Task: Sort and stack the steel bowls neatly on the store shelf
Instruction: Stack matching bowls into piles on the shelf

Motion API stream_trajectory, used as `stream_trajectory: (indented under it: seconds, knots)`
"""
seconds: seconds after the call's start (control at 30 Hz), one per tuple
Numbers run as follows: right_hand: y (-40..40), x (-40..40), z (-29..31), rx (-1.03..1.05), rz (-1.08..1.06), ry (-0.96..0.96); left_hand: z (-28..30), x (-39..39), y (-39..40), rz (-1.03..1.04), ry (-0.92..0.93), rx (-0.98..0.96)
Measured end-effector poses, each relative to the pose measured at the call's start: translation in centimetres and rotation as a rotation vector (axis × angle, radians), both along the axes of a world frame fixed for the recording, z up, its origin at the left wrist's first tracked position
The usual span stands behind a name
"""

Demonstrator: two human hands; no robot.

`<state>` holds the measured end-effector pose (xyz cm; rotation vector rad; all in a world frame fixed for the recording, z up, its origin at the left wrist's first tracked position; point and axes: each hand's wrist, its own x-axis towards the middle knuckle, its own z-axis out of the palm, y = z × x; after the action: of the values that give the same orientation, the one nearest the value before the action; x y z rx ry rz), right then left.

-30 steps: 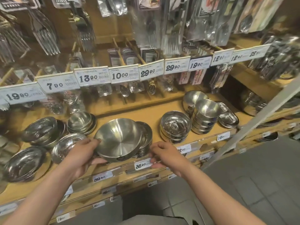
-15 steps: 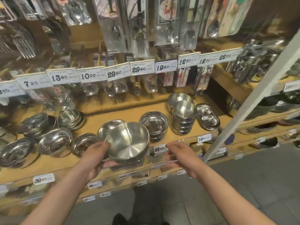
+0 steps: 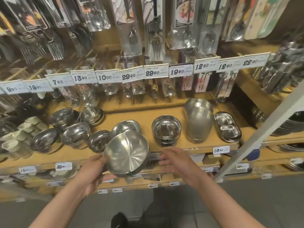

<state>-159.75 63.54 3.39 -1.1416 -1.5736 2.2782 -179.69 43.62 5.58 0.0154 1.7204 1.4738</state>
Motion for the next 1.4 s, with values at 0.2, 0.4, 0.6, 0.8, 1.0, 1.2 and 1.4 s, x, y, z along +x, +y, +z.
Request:
stream_trajectory:
  seconds: [0.2,0.4,0.6,0.8,1.0,1.2,1.4]
  knots:
    - [-2.0,-3.8,2.0,-0.025,0.164,0.099,0.1,-2.2,-0.8,-0.063,-0.015,0.032]
    - [-4.0,-8.6,1.4,-0.018,0.150,0.065,-0.3,-6.5,-2.6,-0.102,-0.053,0.039]
    - [-7.7,-16.7,-0.8,0.045,0.099,-0.083,-1.4,-14.0,-6.2,-0.111,-0.068,0.089]
    - [-12.4,-24.6,-2.0,0.097,-0.024,-0.086,-1.7,-22.9,-10.0,-0.167,-0.124,0.168]
    - [-14.2,-27.0,-1.4,-0.009,-0.153,-0.101,-4.4,-29.3,-12.4,-0.079,-0.211,0.018]
    - [-13.3,-26.1,-0.5,0.047,-0.278,-0.127,-7.6,-31.4,-10.9,-0.063,-0.157,-0.080]
    - [-13.5,-25.8,-0.3,0.048,-0.319,-0.112,-8.9,-31.7,-8.3,-0.059,-0.141,-0.104]
